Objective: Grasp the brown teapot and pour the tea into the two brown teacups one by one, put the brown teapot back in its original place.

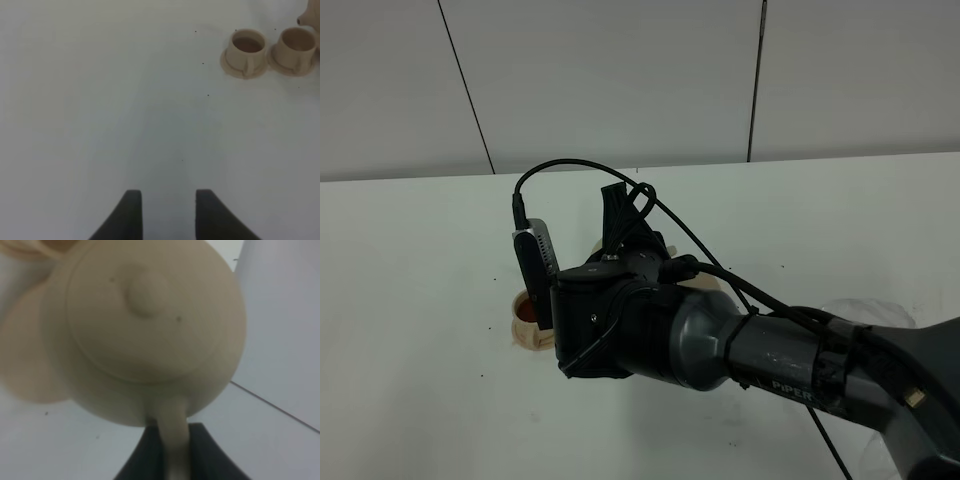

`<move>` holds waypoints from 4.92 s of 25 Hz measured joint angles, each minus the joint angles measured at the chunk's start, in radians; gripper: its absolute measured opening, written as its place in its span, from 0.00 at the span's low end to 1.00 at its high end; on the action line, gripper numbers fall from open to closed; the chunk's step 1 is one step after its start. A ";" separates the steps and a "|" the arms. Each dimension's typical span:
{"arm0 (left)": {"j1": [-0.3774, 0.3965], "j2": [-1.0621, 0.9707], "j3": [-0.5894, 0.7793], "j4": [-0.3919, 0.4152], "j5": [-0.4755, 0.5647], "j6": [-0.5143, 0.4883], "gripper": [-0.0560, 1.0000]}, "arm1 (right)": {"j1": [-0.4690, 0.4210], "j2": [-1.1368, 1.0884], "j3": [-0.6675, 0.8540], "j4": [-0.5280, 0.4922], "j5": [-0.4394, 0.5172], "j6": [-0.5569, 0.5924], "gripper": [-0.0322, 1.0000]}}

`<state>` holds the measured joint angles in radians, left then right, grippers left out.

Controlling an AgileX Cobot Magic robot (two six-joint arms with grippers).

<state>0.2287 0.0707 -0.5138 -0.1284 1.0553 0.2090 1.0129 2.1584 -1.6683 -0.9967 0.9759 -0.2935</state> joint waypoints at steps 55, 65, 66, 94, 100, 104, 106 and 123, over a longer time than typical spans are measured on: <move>0.000 0.000 0.000 0.000 0.000 0.000 0.36 | -0.010 0.000 0.000 -0.025 0.019 -0.060 0.12; 0.000 0.000 0.000 0.000 0.000 0.000 0.36 | 0.000 0.000 0.000 -0.025 0.032 -0.087 0.12; 0.000 0.000 0.000 0.000 0.000 0.000 0.36 | 0.000 0.000 0.000 -0.025 0.034 -0.093 0.12; 0.000 0.000 0.000 0.000 0.000 0.000 0.36 | 0.010 0.019 0.000 -0.055 0.032 -0.117 0.12; 0.000 0.000 0.000 0.000 0.000 0.000 0.36 | 0.010 0.019 0.000 -0.055 0.032 -0.118 0.12; 0.000 0.000 0.000 0.000 0.000 0.000 0.36 | 0.010 0.019 0.000 -0.057 0.032 -0.118 0.12; 0.000 0.000 0.000 0.000 0.000 0.000 0.36 | 0.011 0.019 0.000 -0.061 0.032 -0.120 0.12; 0.000 0.000 0.000 0.000 0.000 0.000 0.36 | 0.019 0.019 0.000 -0.073 0.025 -0.136 0.12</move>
<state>0.2287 0.0707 -0.5138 -0.1284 1.0553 0.2090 1.0322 2.1777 -1.6683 -1.0700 1.0010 -0.4293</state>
